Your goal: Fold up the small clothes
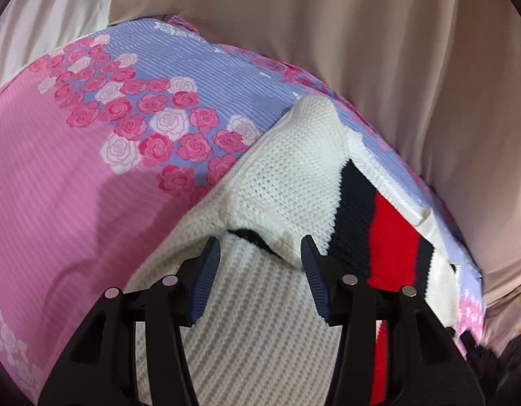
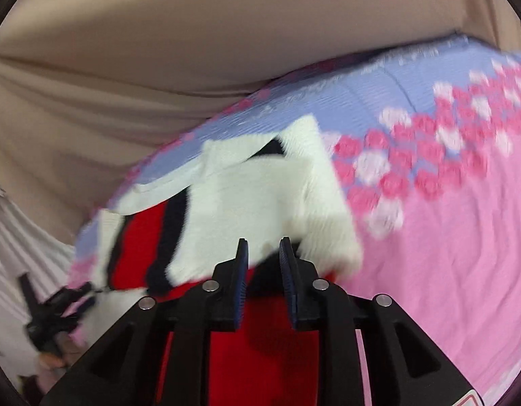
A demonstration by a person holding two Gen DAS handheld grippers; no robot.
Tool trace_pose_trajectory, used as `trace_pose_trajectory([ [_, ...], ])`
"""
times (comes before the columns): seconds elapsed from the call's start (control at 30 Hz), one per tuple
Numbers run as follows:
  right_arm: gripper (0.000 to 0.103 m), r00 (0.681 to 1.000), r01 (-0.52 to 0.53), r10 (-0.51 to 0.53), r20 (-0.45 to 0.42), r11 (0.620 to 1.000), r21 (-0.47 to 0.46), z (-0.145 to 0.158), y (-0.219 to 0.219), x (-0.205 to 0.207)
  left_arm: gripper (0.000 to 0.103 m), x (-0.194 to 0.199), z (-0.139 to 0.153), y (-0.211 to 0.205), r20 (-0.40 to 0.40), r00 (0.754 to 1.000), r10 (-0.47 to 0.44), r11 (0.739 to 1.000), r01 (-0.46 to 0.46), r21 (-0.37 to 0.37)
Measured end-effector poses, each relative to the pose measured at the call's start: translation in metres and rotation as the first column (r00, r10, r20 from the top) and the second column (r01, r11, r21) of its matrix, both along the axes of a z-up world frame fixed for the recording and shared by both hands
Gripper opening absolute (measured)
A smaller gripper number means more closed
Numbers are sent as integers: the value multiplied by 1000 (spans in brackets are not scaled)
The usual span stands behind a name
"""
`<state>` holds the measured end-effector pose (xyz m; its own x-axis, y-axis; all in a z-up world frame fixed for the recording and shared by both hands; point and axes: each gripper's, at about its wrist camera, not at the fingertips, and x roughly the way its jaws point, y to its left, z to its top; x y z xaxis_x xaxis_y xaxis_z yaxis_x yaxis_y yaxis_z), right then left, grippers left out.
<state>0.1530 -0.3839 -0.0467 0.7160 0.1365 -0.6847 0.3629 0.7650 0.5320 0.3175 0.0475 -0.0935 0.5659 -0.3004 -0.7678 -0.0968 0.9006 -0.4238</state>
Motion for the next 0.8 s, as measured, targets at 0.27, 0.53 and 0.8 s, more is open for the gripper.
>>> trace_pose_trajectory([
  [0.27,30,993,-114,118,-12,978,177,-40,64,34,49,3,-6,-16,-27,999,-33,998,31,-60],
  [0.53,24,976,-212,216,-26,970,123,-44,118,87,49,1,-4,-13,-16,999,-46,998,45,-46],
  [0.8,10,940,-335,332,-78,942,-22,-34,162,118,50,0,-4,-1,-21,999,-36,999,36,1],
])
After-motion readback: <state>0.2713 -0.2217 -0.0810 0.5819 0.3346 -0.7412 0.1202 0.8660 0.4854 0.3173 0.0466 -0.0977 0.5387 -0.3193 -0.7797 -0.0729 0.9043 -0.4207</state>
